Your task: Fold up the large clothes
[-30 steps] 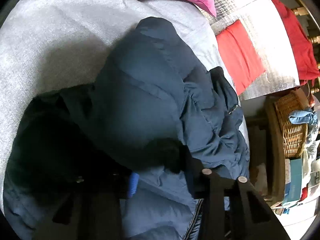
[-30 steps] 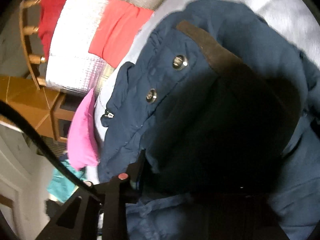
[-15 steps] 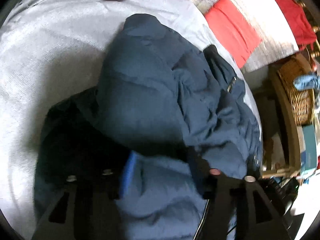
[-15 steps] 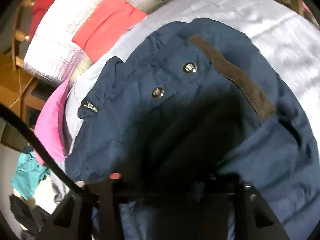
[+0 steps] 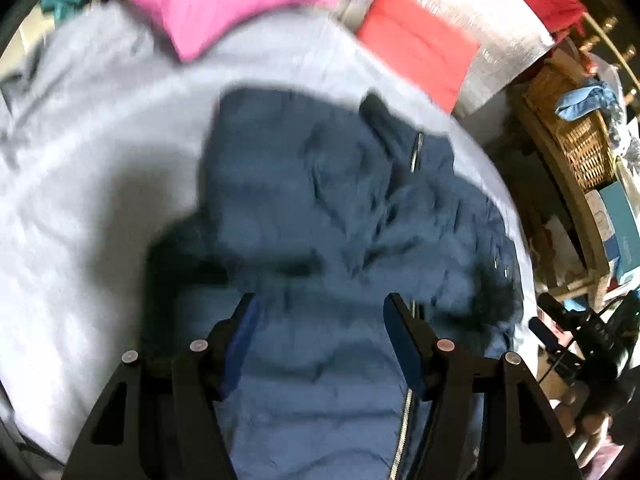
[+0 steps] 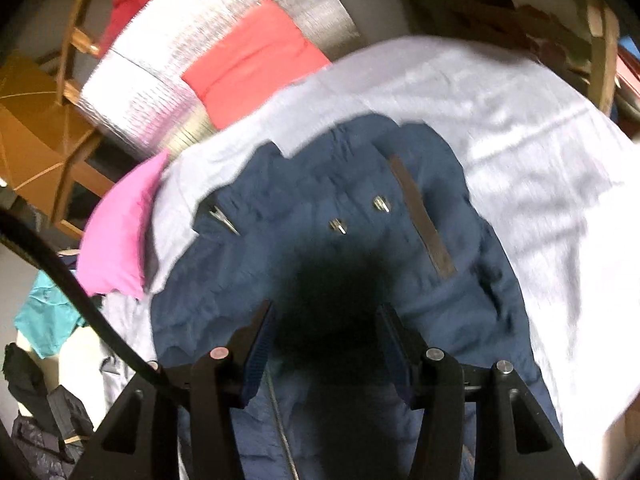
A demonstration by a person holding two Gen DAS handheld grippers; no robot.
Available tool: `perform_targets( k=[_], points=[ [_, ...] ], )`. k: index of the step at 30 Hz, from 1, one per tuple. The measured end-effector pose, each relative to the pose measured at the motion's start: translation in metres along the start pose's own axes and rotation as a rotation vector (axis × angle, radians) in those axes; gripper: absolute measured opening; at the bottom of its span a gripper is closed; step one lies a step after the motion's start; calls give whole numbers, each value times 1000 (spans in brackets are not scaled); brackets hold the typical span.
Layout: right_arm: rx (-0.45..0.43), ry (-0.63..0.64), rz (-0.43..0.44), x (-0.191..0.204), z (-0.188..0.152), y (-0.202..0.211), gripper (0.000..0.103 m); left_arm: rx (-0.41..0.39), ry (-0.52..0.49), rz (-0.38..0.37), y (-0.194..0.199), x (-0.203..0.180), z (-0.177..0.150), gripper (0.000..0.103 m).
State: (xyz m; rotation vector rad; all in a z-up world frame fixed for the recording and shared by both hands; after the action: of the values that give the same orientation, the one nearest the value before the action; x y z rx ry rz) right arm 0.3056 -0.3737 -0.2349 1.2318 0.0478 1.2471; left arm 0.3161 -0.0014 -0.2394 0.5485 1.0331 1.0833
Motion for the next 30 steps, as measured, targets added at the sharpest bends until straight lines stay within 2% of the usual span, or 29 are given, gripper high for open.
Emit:
perform_targets(
  k=[4,7,12,15,18,20,22,23,25,27,30],
  points=[
    [-3,18,61,11,11,-16,54,-159,-15,95,7,13,36,68],
    [12,32,97,13,14,-36,50,-190,-10,152,1,28,49,68],
    [68,18,163,13,11,-78,50,-108,11,254,-34,60,49,68],
    [98,8,187,10,7,-101,50,-21,-11,328,-65,69,41,69],
    [106,55,201,8,4,-110,47,-33,-47,374,-78,67,43,74],
    [142,77,210,10,7,-107,46,-32,-71,398,-78,64,46,74],
    [178,48,245,7,16,-98,46,-44,-84,389,-73,59,50,74],
    [152,23,270,0,30,-85,47,-59,-90,372,-71,55,52,74],
    [66,4,256,-18,56,-62,57,-99,-98,348,-62,51,59,74],
    [-36,-33,191,-52,89,-40,76,-137,-105,356,-55,52,65,74],
    [-45,-117,144,-93,108,-39,77,-186,-93,395,-42,61,72,75]
  ],
)
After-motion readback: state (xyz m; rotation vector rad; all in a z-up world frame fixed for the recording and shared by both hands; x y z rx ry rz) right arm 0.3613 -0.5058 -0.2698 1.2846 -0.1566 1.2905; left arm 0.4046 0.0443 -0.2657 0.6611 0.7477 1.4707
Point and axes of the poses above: each gripper's, at about its wrist camera, not at the fingertips, and y roughly against the way its jaws point, x to its left, z to its top, the point moved 9 cm from there along -y, roughly the way its jaws point, and after that the axes turned 2 degrees about -y, right-handed, at the moved point
